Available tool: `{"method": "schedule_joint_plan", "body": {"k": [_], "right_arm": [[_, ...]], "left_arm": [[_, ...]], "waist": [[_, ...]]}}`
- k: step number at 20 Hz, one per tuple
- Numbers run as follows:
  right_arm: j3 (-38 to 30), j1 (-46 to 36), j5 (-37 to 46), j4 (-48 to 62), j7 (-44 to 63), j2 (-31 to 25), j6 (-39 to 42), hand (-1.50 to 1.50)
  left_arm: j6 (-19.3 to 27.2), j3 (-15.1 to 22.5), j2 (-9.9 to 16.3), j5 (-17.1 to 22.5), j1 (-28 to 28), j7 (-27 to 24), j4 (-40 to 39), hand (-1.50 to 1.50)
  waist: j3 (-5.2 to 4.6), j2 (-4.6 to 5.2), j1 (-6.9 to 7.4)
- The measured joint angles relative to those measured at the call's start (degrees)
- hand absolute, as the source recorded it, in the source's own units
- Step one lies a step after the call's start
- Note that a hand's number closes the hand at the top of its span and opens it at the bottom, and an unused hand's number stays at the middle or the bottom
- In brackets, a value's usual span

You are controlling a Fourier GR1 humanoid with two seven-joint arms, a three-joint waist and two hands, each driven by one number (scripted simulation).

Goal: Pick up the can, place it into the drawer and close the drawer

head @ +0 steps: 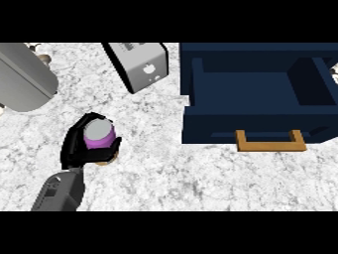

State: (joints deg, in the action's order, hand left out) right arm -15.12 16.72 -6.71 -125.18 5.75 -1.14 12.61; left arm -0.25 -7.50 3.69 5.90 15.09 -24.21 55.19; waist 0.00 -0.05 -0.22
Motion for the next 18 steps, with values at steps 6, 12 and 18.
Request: {"method": "schedule_joint_plan", "body": {"k": [6, 12, 18], "right_arm": [[0.0, 0.6, 0.3, 0.2, -0.6, 0.2, -0.3, -1.50], [0.4, 1.5, 0.3, 0.1, -1.8, 0.1, -0.8, -1.50], [0.0, 0.3, 0.3, -0.6, 0.1, -0.1, -1.1, -1.50]], "left_arm": [[0.7, -0.7, 1.7, 1.6, -0.7, 4.5, 6.4, 1.50], [3.0, 2.7, 1.1, 0.4, 0.9, 12.8, 15.9, 1.50], [7.2, 7.6, -1.6, -3.2, 4.1, 20.2, 23.8, 1.50]], "waist": [[0.00, -0.03, 0.09], [0.01, -0.06, 0.11], [0.02, -0.05, 0.04]]}}
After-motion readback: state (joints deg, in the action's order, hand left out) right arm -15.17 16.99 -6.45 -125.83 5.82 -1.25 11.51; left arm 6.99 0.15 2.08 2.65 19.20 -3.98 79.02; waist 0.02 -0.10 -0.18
